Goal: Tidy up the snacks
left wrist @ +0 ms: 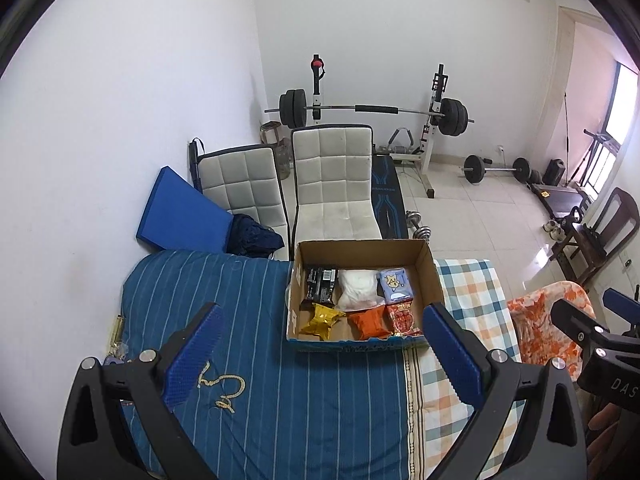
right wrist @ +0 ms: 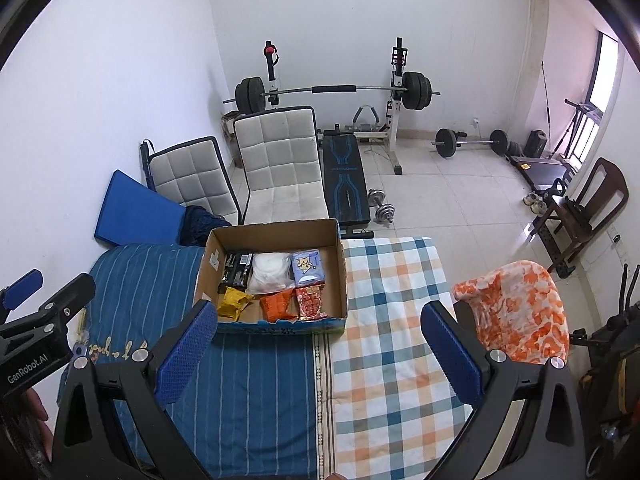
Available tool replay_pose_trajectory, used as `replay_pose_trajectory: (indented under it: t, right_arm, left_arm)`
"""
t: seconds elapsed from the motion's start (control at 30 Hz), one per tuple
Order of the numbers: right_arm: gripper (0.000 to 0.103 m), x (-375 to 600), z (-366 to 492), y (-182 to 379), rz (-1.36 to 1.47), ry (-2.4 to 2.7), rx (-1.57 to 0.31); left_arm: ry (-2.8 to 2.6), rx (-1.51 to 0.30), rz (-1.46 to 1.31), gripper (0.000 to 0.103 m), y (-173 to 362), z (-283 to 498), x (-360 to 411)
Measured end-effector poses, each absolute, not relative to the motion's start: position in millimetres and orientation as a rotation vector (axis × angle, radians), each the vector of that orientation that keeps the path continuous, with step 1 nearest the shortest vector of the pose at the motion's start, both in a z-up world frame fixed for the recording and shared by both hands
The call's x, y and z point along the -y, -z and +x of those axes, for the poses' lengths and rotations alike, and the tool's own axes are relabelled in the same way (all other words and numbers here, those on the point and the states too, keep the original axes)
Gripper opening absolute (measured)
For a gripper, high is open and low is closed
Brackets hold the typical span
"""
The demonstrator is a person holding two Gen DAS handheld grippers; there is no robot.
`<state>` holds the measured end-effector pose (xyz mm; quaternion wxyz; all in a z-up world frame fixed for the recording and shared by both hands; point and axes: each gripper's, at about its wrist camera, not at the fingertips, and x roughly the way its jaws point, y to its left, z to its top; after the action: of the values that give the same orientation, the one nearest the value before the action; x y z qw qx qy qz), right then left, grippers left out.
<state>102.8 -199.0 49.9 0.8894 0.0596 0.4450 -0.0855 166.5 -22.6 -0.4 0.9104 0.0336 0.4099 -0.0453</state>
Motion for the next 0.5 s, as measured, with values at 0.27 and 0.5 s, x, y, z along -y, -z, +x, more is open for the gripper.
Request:
replay_pose_trajectory:
  t: [0.27,0.5]
  right_arm:
    - [0.103,199.3,100.4,-52.6,0.118,0.181,-0.916]
    - [0.103,194.2,100.5,-52.4,0.085,0.189,-0.918]
  left_arm:
    - [0.095,-0.838,0.066,0.102,-3.9,164.7,23.0]
    - [0.104,-0.857,0.057,0.102,-1.8,163.8,25.2]
